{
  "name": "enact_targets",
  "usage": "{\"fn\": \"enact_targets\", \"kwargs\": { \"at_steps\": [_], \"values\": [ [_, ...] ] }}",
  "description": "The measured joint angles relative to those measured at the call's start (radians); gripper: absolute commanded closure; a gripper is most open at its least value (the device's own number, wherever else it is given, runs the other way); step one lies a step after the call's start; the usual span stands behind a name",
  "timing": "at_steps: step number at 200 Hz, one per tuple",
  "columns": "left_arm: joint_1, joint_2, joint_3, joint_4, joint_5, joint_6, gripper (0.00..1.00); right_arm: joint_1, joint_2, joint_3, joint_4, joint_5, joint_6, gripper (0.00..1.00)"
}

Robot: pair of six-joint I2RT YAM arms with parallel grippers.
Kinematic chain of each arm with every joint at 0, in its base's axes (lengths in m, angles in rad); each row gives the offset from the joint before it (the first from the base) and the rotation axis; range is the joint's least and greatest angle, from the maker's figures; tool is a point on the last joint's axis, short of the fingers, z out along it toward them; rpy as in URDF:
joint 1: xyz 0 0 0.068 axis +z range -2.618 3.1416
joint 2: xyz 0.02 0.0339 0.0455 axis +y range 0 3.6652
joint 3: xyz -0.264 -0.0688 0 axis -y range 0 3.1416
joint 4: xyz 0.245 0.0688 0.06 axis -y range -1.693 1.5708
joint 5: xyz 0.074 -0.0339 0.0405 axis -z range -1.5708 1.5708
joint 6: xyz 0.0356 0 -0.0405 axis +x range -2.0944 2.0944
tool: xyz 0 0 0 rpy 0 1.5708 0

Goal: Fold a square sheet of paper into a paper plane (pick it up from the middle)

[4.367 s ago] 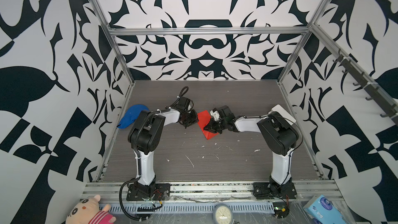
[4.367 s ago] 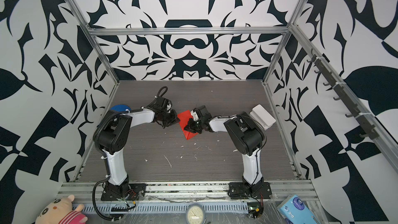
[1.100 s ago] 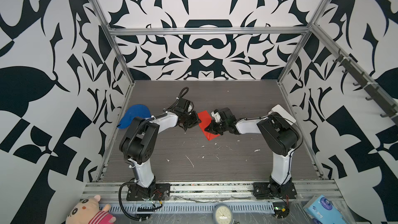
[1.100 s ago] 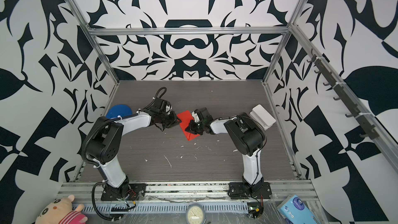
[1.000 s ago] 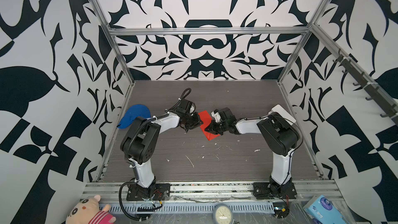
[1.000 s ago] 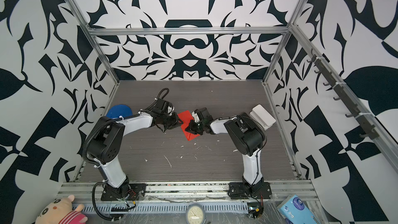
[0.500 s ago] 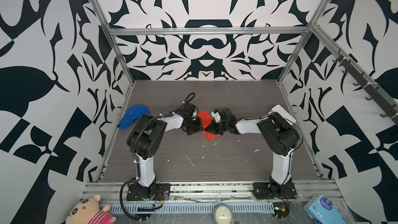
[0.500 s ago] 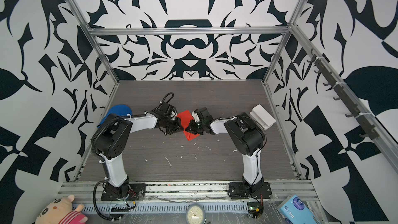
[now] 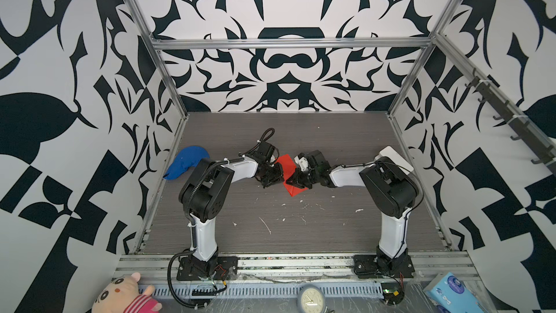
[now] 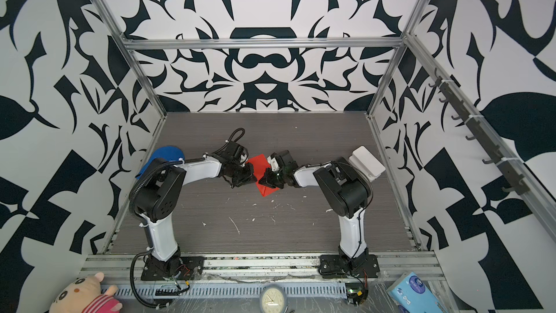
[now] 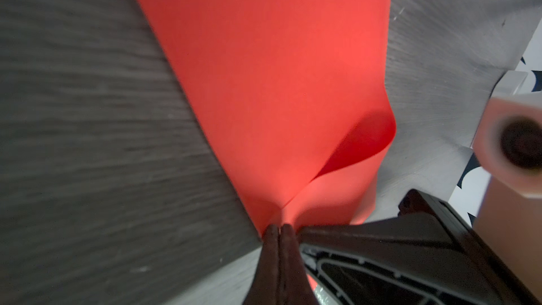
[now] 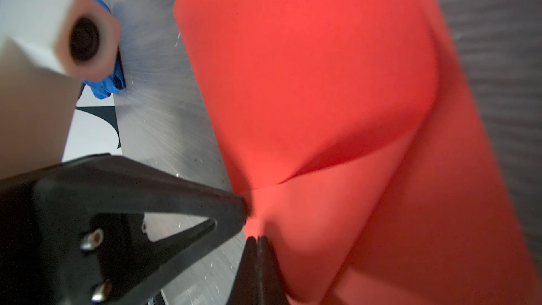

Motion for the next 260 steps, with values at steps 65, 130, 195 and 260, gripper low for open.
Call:
{"fn": "enact_targets", "kwargs": {
  "at_steps": [65,130,195,260],
  "values": [
    [0.0,0.0,0.0,-0.001,-0.002,0.0,1.0,0.0,-0.092,-0.072,-0.048,-0.028,-0.035,1.0],
    [0.0,0.0,0.0,-0.001,-0.005,0.0,1.0,0.0,-0.092,-0.094,-0.093,-0.057,-0.077,1.0],
    [-0.002,0.002,0.005,-0.007,-0.009,0.0,1.0,-0.008,-0.116,-0.116,-0.087,-0.081,-0.095,1.0],
    [-0.002,0.006,0.023,-0.024,-0.016,0.013,1.0,-0.067,-0.169,-0.095,-0.14,0.03,-0.143,0.72]
  ]
}}
